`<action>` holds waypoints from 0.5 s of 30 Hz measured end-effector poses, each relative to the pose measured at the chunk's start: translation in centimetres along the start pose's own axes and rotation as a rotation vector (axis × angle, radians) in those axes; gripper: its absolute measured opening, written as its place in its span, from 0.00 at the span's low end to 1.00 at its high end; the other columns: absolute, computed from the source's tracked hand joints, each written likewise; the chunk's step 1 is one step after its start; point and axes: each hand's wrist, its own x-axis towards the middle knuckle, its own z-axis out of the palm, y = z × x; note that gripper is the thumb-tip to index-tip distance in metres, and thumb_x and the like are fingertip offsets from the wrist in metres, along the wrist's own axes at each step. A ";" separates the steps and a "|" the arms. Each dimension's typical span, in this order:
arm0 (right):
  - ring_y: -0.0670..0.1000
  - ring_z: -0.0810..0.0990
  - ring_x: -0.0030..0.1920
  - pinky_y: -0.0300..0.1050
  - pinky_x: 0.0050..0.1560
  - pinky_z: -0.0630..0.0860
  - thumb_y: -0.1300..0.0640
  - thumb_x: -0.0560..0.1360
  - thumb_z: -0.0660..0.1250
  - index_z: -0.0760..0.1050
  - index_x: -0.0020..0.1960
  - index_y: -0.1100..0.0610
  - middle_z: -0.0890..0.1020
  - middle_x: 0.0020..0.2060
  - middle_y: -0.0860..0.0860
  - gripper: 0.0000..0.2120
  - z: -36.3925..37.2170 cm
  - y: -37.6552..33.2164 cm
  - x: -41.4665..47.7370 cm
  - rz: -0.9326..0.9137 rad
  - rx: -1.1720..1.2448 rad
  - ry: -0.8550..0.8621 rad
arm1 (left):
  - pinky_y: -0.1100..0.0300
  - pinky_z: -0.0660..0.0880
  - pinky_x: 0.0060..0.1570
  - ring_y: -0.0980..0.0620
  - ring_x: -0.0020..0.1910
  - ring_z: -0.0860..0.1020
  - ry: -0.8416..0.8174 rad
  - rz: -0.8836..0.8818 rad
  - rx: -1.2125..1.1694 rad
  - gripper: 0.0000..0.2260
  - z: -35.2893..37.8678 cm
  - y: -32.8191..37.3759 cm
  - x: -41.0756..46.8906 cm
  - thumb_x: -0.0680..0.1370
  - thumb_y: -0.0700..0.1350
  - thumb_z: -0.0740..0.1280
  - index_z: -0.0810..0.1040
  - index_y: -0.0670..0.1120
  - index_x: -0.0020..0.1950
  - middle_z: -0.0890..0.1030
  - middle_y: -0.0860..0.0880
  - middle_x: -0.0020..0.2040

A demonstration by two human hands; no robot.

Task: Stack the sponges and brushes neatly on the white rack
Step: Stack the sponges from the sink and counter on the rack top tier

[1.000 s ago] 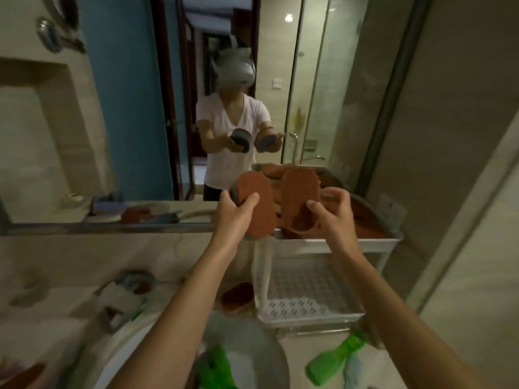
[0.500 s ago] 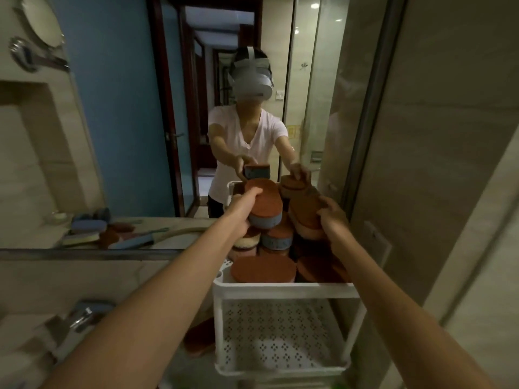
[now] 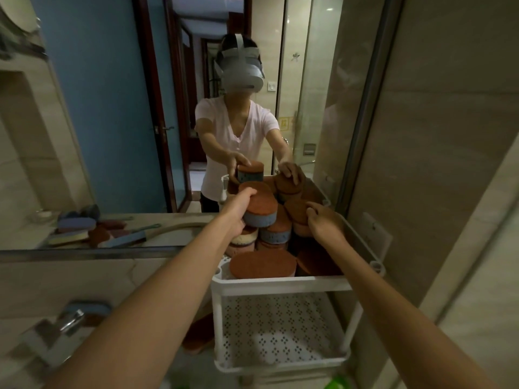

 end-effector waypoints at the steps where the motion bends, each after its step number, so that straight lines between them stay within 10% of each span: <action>1: 0.59 0.72 0.64 0.49 0.64 0.68 0.52 0.81 0.54 0.68 0.69 0.56 0.73 0.66 0.58 0.19 0.2 0.0 -0.2 -0.021 -0.049 -0.002 | 0.56 0.72 0.53 0.46 0.62 0.76 -0.004 0.001 0.001 0.17 0.0 0.0 0.0 0.79 0.47 0.62 0.71 0.44 0.66 0.77 0.43 0.63; 15: 0.58 0.75 0.60 0.51 0.61 0.73 0.52 0.79 0.57 0.74 0.62 0.56 0.77 0.61 0.58 0.15 -1.5 -1.3 0.2 -0.022 -0.037 0.031 | 0.59 0.74 0.42 0.47 0.49 0.78 -0.065 0.060 0.046 0.21 0.9 1.0 0.0 0.73 0.47 0.67 0.72 0.44 0.65 0.80 0.44 0.56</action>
